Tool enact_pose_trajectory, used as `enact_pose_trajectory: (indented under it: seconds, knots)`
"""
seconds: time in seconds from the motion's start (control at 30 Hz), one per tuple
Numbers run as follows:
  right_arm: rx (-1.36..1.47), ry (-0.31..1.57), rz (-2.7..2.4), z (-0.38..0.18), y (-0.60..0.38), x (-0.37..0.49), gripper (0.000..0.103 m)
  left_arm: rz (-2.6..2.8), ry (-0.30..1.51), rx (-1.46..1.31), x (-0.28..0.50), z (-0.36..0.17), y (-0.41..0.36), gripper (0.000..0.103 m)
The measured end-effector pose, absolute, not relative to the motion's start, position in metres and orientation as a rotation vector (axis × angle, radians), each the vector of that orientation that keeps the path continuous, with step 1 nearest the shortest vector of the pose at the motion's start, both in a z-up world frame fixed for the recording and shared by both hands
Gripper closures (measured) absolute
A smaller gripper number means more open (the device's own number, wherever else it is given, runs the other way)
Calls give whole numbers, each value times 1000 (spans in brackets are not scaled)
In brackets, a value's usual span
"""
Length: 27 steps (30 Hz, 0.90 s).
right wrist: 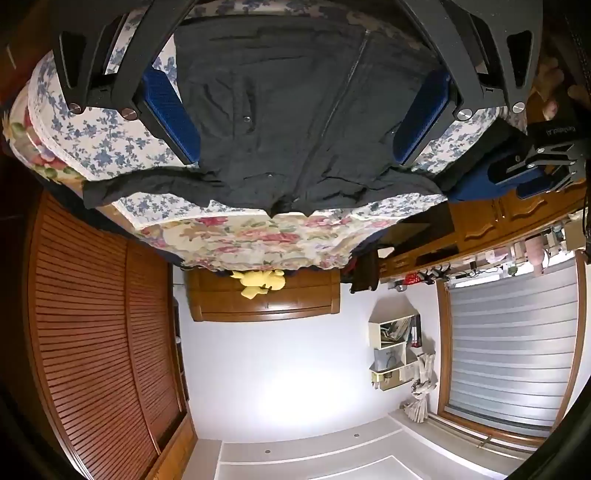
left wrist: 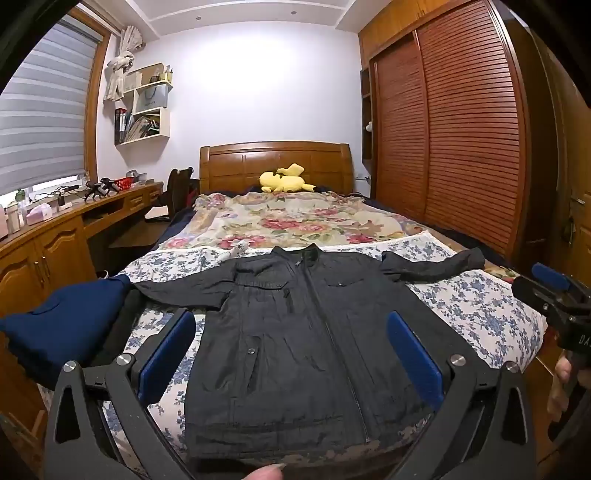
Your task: Fold large clothes
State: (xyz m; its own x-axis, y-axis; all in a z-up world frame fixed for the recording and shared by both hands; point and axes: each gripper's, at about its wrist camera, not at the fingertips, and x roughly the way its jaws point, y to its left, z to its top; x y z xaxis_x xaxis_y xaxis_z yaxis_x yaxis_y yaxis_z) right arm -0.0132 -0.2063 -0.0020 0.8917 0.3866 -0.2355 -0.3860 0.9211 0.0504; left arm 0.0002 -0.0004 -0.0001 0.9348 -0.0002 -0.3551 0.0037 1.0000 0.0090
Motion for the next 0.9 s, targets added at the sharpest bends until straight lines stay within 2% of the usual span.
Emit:
enact_pose_trajectory:
  seconds: [0.9]
  knots:
    - [-2,253,407,-2,-206,-14,0,3,362,-13,-3,4,6,0]
